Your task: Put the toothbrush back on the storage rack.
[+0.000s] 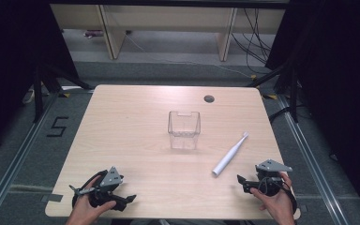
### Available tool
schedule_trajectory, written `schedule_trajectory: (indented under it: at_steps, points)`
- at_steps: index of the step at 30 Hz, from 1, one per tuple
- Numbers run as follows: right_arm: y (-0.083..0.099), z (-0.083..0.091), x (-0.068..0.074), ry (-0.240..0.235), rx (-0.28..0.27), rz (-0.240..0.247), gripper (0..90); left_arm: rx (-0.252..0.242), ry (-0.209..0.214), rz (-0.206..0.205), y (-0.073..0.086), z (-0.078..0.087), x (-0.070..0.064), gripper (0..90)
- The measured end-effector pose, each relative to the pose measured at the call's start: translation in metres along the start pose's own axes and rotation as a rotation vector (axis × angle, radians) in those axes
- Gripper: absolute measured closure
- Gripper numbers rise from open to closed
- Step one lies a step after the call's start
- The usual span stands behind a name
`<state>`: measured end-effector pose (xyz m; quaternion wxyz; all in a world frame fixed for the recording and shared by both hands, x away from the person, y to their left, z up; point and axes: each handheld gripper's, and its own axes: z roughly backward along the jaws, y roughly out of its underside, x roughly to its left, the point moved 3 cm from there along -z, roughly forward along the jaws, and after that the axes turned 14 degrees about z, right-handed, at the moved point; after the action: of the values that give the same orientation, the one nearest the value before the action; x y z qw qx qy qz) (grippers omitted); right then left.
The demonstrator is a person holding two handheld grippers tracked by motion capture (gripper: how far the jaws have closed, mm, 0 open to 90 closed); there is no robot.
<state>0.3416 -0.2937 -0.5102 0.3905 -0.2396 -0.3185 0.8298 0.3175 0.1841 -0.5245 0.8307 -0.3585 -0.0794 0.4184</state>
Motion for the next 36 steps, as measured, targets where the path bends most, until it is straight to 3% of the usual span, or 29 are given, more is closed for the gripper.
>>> schedule_trajectory:
  at_steps: [1,2,4,5,10,11,12,13,15,18,19,21,22,23,29,30,36]
  points:
    - [0.0,-0.002,-0.004,0.012,-0.025,0.067,16.4,-0.001,0.001,0.002,0.0,0.0,0.0,15.2]
    - [-0.001,-0.001,-0.002,0.016,-0.009,0.035,16.5,0.0,0.001,0.002,0.0,0.0,0.0,15.2]
    - [-0.003,-0.003,-0.001,0.009,-0.019,0.026,16.9,-0.001,0.001,0.003,0.0,0.0,0.0,15.2]
    - [-0.004,-0.004,-0.002,0.014,-0.033,0.056,17.5,-0.001,0.001,0.003,0.0,0.0,0.0,15.2]
    - [-0.013,-0.004,0.003,-0.002,-0.033,0.022,21.8,0.0,0.001,0.006,0.0,-0.001,0.001,15.2]
    - [-0.015,-0.006,0.001,0.004,-0.052,0.063,22.2,0.0,0.0,0.007,0.0,-0.001,0.001,15.2]
    - [-0.017,-0.005,0.004,0.002,-0.043,0.028,22.9,-0.001,-0.001,0.008,0.001,-0.001,0.001,15.2]
    - [-0.019,-0.005,0.002,0.005,-0.052,0.067,24.3,-0.003,-0.002,0.01,0.001,0.0,0.0,15.2]
    - [-0.024,-0.007,0.001,0.011,-0.068,0.097,27.9,-0.004,0.003,0.013,0.001,0.0,0.0,15.2]
    - [-0.03,-0.008,0.005,-0.007,-0.065,0.099,33.6,0.002,-0.005,0.005,0.001,0.0,0.001,15.2]
    - [-0.032,-0.01,0.008,-0.016,-0.075,0.08,36.3,0.004,-0.007,0.002,0.001,0.0,0.002,15.2]
    - [-0.036,-0.01,0.009,-0.014,-0.083,0.115,41.5,0.004,-0.007,0.002,0.001,0.0,0.002,15.2]
    - [-0.038,-0.01,0.013,-0.04,-0.071,0.085,43.9,0.004,-0.007,0.002,0.001,0.0,0.002,15.2]
    - [-0.04,-0.011,0.013,-0.049,-0.078,0.107,46.3,0.004,-0.007,0.002,0.001,0.0,0.002,15.2]
    - [-0.047,-0.016,0.022,-0.078,-0.063,0.1,56.5,0.011,-0.01,-0.007,0.001,0.001,0.003,15.2]
    - [-0.05,-0.02,0.021,-0.088,-0.069,0.145,60.1,0.013,-0.011,-0.01,0.001,0.001,0.003,15.2]
    - [-0.056,-0.029,0.028,-0.11,-0.055,0.17,68.9,0.006,-0.008,-0.001,0.001,0.001,0.002,15.2]
